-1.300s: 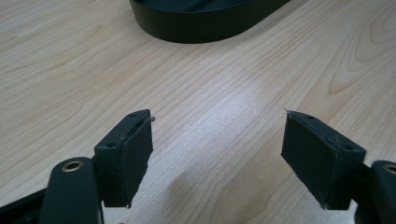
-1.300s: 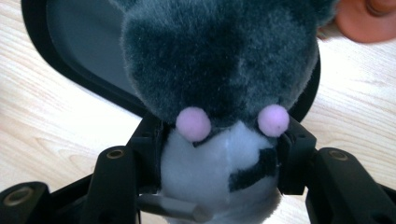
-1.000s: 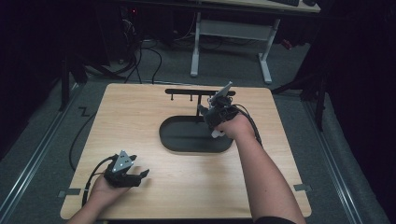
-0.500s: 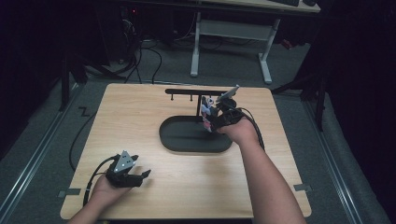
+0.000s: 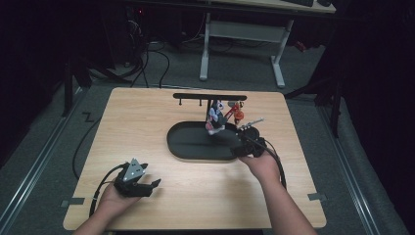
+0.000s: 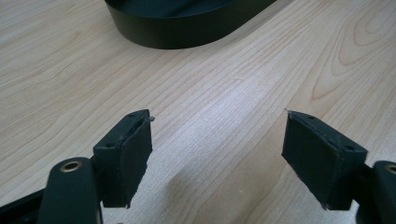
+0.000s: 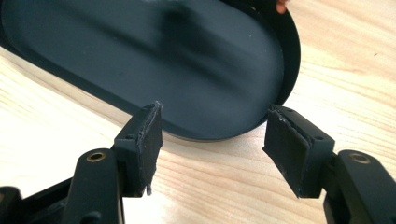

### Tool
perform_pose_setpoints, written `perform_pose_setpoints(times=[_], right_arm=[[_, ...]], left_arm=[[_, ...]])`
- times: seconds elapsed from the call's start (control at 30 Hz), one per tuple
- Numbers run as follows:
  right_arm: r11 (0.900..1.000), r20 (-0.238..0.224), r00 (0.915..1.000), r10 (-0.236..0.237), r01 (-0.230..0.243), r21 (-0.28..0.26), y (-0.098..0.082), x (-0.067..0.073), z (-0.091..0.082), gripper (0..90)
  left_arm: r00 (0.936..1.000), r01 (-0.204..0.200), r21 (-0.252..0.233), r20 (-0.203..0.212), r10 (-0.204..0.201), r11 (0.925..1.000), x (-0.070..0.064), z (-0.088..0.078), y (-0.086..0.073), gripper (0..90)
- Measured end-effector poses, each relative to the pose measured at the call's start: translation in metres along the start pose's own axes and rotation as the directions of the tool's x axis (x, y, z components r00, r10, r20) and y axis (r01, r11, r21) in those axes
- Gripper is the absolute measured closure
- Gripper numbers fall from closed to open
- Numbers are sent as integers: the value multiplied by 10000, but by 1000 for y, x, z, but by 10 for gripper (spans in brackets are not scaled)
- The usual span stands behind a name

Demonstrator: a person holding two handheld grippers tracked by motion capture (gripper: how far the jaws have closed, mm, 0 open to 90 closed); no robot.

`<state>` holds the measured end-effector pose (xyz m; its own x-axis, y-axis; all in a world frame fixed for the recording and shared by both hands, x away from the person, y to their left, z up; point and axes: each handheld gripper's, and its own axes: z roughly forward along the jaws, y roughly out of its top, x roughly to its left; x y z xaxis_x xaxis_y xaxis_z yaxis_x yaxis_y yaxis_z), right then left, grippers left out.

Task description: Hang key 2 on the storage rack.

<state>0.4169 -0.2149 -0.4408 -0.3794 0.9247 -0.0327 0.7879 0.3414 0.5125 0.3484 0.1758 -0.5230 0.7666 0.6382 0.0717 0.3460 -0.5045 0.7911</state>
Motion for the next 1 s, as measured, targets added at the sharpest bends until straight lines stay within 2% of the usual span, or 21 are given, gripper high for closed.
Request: perform_pose_setpoints(times=[0.07,0.17,0.37,0.43,0.53,0.6,0.63,0.67,0.7,0.77,0.8,0.83,0.9,1.0], right_arm=[[9992,113,9999,-79,83,-381,-13,4,3,378],[9947,435,9977,-522,558,-868,-34,13,7,384],[9812,165,9995,-274,301,-1909,-81,25,14,375],[9715,204,9994,-276,316,-2350,-97,27,16,375],[9631,315,9994,-161,239,-2682,-119,29,18,362],[9488,323,9995,60,45,-3159,-135,30,17,357],[9385,410,9990,158,-6,-3453,-144,31,15,368],[9361,381,9988,296,-144,-3516,-147,32,11,348],[9348,104,9997,204,-153,-3549,-145,33,7,315],[9170,242,9995,-207,286,-3978,-141,37,1,315],[9125,247,9992,-303,377,-4073,-140,39,2,313],[9119,225,9988,-428,483,-4075,-140,40,5,313],[9169,314,9969,-716,782,-3913,-141,42,10,314],[9219,304,9958,-869,919,-3763,-140,41,14,317]], left_arm=[[10000,35,-77,25,-35,10000,0,0,0,246],[10000,56,-152,59,-55,9999,0,-1,1,246],[9999,89,-209,102,-87,9997,-2,-1,1,244],[9999,64,-328,101,-61,9994,-2,-2,1,244],[9998,149,-532,131,-143,9985,-3,-4,1,246],[9997,220,-544,110,-214,9983,-2,-4,-1,249],[9996,284,-423,54,-282,9987,-1,-3,-2,249],[9990,456,-404,36,-454,9981,1,-3,-2,249],[9978,656,-423,55,-655,9969,3,-2,-3,248],[9961,878,-558,-77,-884,9946,4,-3,-3,248],[9959,880,-575,-138,-889,9945,5,-4,-3,248],[9956,899,-617,-213,-913,9940,4,-5,-3,248],[9957,861,-650,-283,-880,9942,2,-6,-4,246],[9966,707,-645,-387,-732,9954,-1,-8,-3,244]])
